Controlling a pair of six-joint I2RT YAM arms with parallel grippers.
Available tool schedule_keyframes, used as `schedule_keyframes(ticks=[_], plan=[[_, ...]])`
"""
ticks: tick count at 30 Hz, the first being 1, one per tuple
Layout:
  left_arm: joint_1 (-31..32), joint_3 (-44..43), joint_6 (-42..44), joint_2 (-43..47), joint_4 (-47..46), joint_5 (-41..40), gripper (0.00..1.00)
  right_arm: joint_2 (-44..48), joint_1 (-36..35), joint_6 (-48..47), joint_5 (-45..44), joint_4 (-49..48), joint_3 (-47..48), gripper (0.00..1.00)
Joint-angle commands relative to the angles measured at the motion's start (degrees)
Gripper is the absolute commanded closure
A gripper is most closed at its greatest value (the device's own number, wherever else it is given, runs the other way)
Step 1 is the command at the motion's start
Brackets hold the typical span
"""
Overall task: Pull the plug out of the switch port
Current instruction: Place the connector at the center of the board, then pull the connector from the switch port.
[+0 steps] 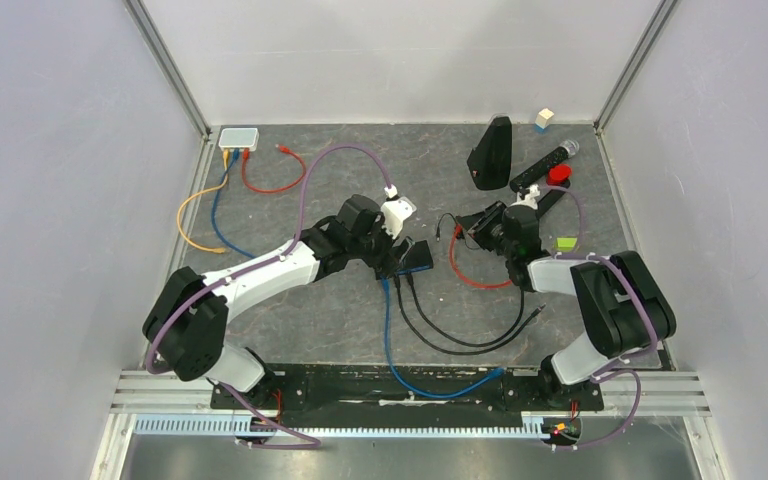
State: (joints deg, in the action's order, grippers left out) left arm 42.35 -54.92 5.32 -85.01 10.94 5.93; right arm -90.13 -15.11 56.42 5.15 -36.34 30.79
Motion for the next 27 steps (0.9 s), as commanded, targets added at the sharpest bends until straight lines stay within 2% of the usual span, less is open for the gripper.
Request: schedule_keyframes(ticks=[1,5,10,15,22,27], plan=[[0.01,-0.91,-1.28,-0.24,-0.61,-0.03,0.14,-0.14,-0.58,-1.73,1.17,-1.42,-0.90,0.65],[-0.01,-0.76,-0.96,-0.37,-0.77,-0.14,0.13,1.07,-0.65,-3.71,4.97,-2.05,0.36,0.55],[0.04,-0.98,0.21,-0.44,0.47,-1.34,0.13,5.40,-0.57,-8.89,8.96,2.43,3.21,0.52],[0.03,-0.48,1.67,-0.56,1.36,-2.88,0.13,11.09,-0.36,-16.65,10.68,11.15,3.67,0.33],[-0.06,-1.80,4.04,-2.21,3.19,-4.49,0.13,18.44,0.70,-21.13,10.65,20.62,-1.87,0.29],[-0.05,-6.51,7.64,-6.66,7.34,-3.87,0.11,19.25,0.23,-19.14,20.33,18.25,-7.47,0.29]])
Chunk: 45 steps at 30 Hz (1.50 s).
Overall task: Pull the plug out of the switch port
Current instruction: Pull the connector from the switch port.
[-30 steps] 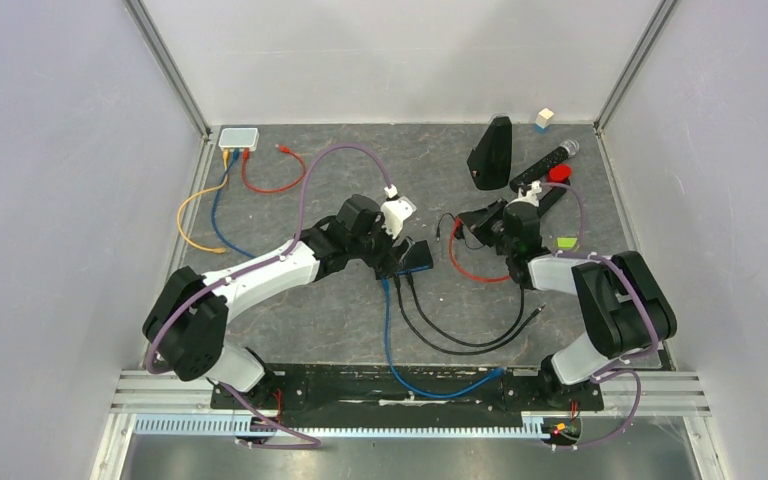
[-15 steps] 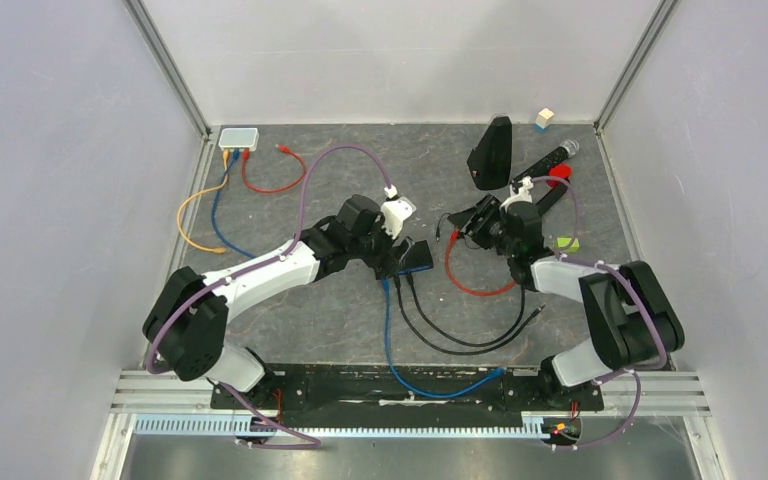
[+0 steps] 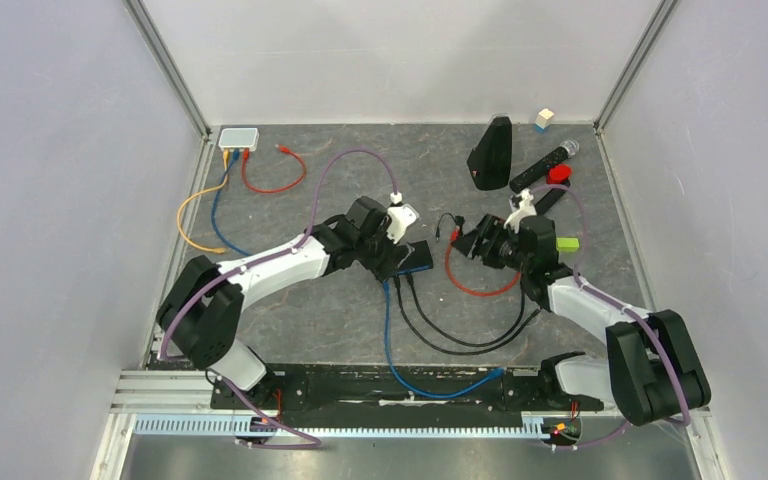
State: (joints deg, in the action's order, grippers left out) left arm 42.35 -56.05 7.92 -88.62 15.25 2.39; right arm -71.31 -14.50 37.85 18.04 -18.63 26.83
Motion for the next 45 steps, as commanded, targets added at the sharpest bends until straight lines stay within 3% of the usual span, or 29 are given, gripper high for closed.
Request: schedule_keyframes(ticks=[1,10,21,39,45], plan=[[-0.12,-6.23,5.64,-3.94,4.09,-0.04,0.11,0.34,-0.69,-0.49,8.24,0.42,-4.17,0.29],[-0.70,-7.40,8.99,-7.16,6.79,-0.12,0.12,-5.57,-4.66,-0.75,12.25,-0.26,-2.81,0.29],[-3.06,-19.00,15.10,-16.27,18.16,6.46,0.10,-14.39,-9.92,0.05,13.87,-0.51,2.49,0.29],[-3.06,-21.64,16.89,-21.13,19.36,6.51,0.10,-18.44,-10.60,3.31,16.06,-5.76,0.44,0.30],[-3.06,-21.34,17.03,-21.54,19.91,6.13,0.17,-19.67,-10.62,4.13,16.69,-7.28,-0.40,0.30]])
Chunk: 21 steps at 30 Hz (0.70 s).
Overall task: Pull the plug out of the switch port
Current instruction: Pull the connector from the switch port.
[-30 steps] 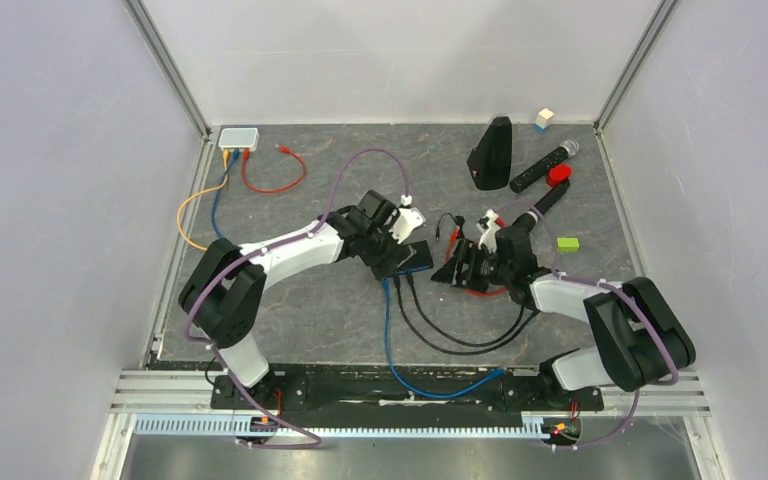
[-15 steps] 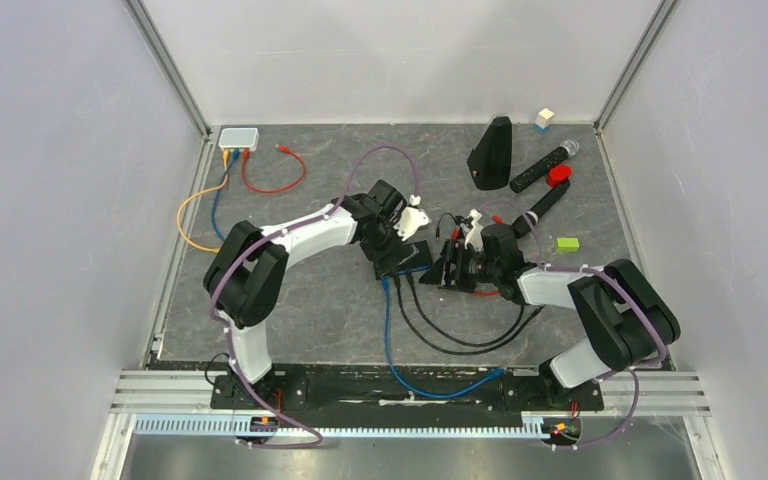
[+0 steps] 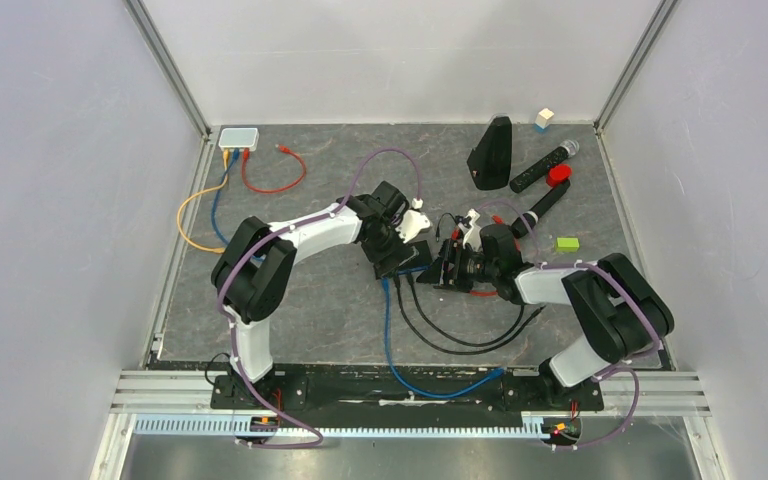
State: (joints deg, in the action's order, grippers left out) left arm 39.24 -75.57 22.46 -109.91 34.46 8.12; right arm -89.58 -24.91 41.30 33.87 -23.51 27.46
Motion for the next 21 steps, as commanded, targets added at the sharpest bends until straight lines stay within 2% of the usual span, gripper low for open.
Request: schedule_keyframes(ticks=[1,6,9,13,21], plan=[[0.04,-1.57,2.32,-0.06,0.70,0.48,0.19,-1.59,-0.21,0.99,1.06,-2.97,-1.21,0.30],[0.04,-1.07,1.89,0.76,0.72,1.86,0.31,-2.73,-0.19,2.08,1.19,-4.37,-1.10,0.30],[0.04,-0.51,1.74,1.33,0.79,2.60,0.42,-3.79,-0.30,3.43,-0.41,-5.43,-0.92,0.32],[0.06,-0.19,1.48,1.63,0.83,3.81,0.45,-6.23,-0.31,7.32,-3.86,-9.18,-0.85,0.38],[0.04,-0.10,1.31,1.43,1.14,4.15,0.48,-11.11,-1.76,17.25,-8.43,-17.98,0.28,0.41]])
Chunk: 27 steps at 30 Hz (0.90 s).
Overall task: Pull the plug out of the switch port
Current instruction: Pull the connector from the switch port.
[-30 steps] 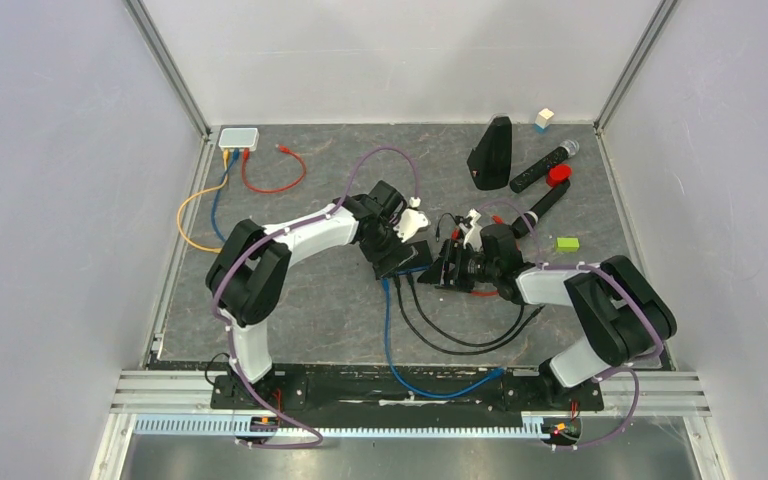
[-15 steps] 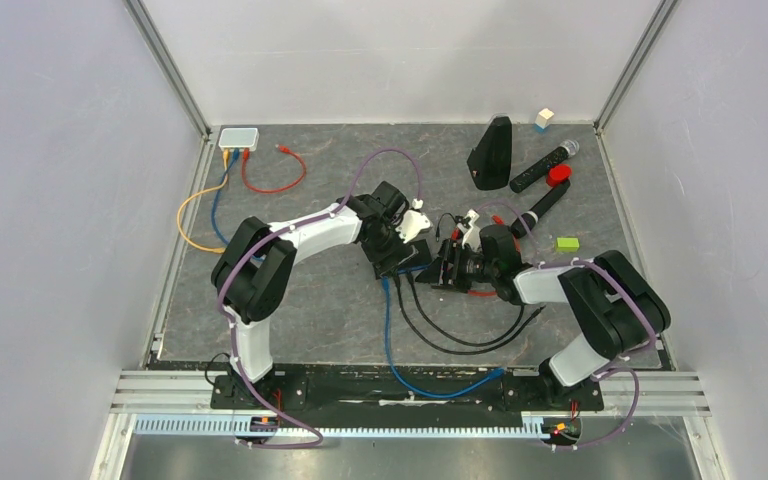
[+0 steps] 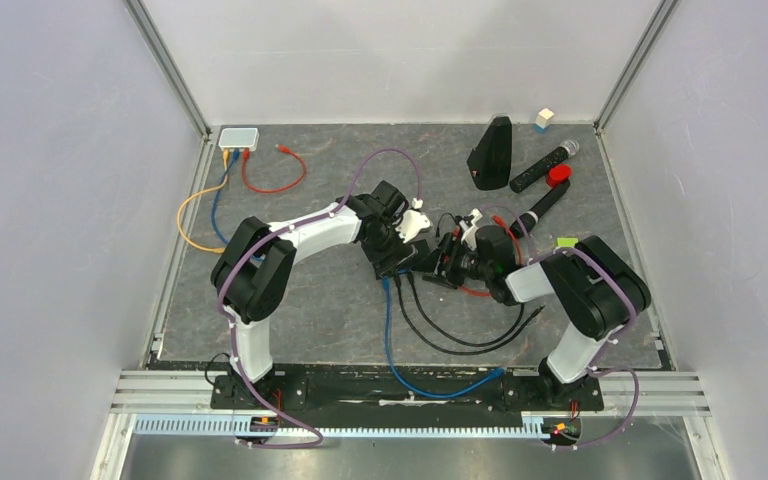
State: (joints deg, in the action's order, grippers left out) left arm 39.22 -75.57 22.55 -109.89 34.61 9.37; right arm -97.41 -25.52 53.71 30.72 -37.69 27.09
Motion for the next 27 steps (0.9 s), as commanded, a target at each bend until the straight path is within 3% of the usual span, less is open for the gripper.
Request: schedule_keyframes(ticks=[1,6,19,27], plan=[[0.06,-0.10,1.19,1.26,1.03,2.71,0.48,-3.99,-1.64,5.10,-5.53,-3.78,1.19,0.41],[0.06,0.58,0.96,1.25,0.83,2.13,0.48,-5.61,-3.22,4.87,-5.65,-5.59,0.54,0.50],[0.06,1.21,0.61,1.91,0.72,1.95,0.48,-11.77,-3.12,12.11,-4.86,-15.03,-0.29,0.53],[0.06,1.12,0.54,1.69,0.72,1.98,0.48,-12.89,-3.14,13.79,-6.40,-17.24,-1.23,0.60]])
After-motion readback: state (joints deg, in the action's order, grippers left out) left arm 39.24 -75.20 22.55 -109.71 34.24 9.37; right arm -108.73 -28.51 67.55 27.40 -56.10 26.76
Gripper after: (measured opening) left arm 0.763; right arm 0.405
